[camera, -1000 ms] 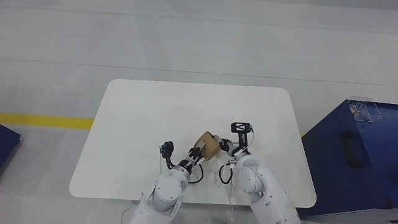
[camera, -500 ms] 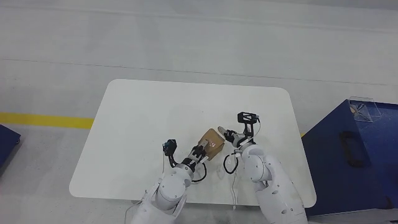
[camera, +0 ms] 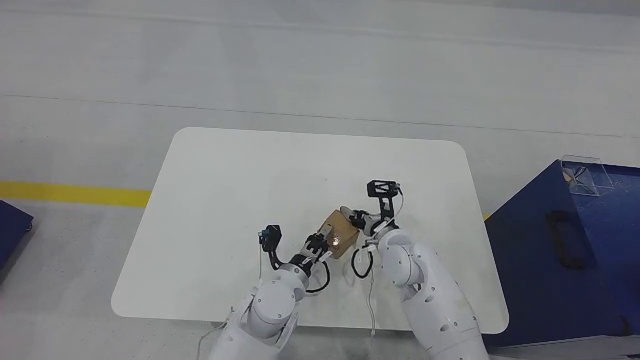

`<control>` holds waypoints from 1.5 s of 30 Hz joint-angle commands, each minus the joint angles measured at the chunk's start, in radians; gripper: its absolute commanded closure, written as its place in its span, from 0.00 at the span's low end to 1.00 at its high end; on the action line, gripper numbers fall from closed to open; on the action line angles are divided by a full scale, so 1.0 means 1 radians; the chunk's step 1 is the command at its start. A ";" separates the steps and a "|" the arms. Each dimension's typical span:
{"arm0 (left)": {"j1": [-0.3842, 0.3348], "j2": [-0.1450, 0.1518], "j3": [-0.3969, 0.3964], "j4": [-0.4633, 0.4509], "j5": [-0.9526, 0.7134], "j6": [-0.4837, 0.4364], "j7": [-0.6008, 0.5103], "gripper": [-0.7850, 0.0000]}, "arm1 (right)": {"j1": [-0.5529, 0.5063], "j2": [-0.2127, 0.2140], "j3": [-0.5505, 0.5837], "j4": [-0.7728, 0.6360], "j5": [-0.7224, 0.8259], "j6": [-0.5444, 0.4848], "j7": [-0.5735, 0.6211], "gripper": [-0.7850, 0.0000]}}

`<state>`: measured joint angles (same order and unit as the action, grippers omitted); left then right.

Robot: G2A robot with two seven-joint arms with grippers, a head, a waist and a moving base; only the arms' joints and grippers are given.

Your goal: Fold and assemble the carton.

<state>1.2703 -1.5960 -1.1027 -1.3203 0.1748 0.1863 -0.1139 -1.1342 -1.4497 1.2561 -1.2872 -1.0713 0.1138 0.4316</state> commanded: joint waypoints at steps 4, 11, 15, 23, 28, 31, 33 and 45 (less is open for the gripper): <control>-0.003 0.000 0.004 0.004 -0.003 0.000 -0.003 0.51 | 0.000 0.000 0.000 0.002 0.011 0.000 0.001 0.00; -0.017 -0.001 0.016 0.023 0.002 0.017 -0.005 0.52 | 0.011 0.000 -0.004 0.025 0.011 0.010 0.005 0.00; -0.034 -0.004 0.026 0.041 0.001 0.034 0.000 0.52 | 0.019 0.000 -0.003 0.038 0.020 0.012 0.002 0.00; -0.046 -0.007 0.037 0.057 -0.002 0.036 0.016 0.52 | 0.024 0.003 0.032 0.034 0.083 0.014 -0.009 0.00; -0.046 -0.007 0.037 0.057 -0.005 0.032 0.020 0.52 | 0.023 0.008 0.053 0.030 0.105 -0.009 0.017 0.00; -0.047 -0.007 0.038 0.061 -0.007 0.032 0.021 0.52 | 0.022 0.010 0.047 0.034 0.095 -0.016 0.021 0.00; -0.050 -0.008 0.040 0.066 -0.008 0.033 0.022 0.52 | 0.022 0.010 0.042 0.033 0.098 -0.022 0.016 0.00; -0.054 -0.009 0.043 0.070 -0.014 0.029 0.028 0.53 | 0.001 0.012 0.009 0.015 0.063 -0.011 0.012 0.00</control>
<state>1.2150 -1.6052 -1.0595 -1.2490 0.1615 0.2161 -0.0863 -1.1420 -1.4359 1.2725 -1.2848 -1.0051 0.0812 0.4441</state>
